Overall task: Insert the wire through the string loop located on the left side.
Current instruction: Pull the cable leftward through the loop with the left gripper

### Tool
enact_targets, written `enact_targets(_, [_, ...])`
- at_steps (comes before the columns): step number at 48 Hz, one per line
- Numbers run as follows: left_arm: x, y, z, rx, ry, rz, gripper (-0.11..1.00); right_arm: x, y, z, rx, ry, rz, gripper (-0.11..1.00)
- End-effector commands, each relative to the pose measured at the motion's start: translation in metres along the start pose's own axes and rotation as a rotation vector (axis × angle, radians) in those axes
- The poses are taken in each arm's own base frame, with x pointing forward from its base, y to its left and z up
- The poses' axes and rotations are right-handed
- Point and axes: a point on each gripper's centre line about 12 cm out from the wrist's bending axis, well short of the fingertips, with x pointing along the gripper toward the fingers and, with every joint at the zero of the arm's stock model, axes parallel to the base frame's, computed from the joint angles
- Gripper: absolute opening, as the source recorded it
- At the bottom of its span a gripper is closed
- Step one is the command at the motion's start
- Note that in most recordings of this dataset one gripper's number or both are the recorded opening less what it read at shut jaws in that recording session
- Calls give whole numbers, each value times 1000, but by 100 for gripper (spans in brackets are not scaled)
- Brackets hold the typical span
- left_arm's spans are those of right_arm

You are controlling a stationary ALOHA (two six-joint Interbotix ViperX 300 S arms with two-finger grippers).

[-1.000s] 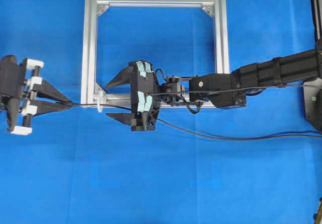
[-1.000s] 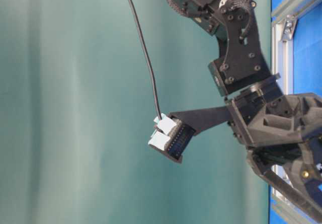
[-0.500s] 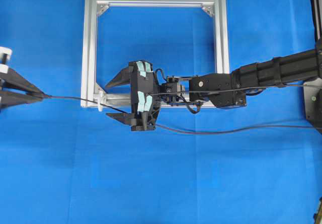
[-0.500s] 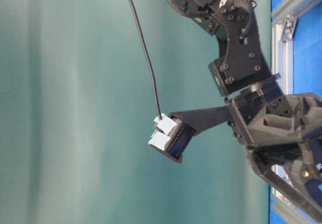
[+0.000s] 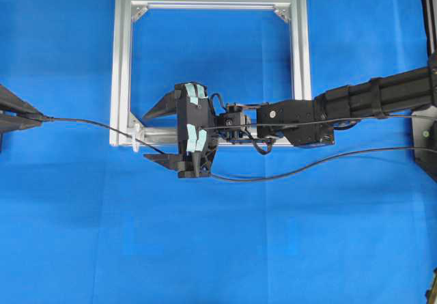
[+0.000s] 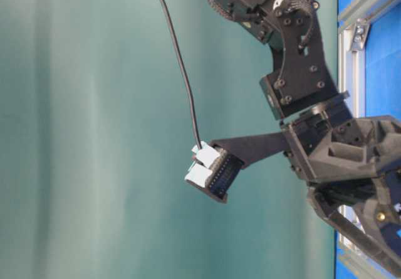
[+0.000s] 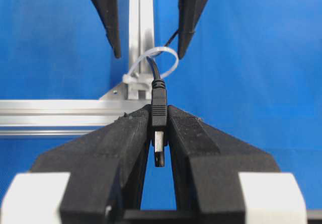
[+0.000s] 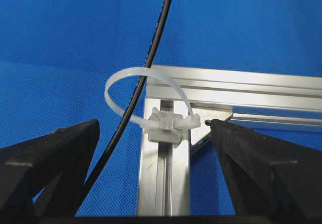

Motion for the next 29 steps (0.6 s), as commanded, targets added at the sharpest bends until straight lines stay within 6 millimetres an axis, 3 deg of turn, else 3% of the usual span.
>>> enact_targets(1, [0,-1,7,8,-15,-4,8,-3,1,14,3,-35,2,94])
enact_targets(29, [-1,-1,7,5,-15,-4,9,-3,1,15,3,-38,2,94])
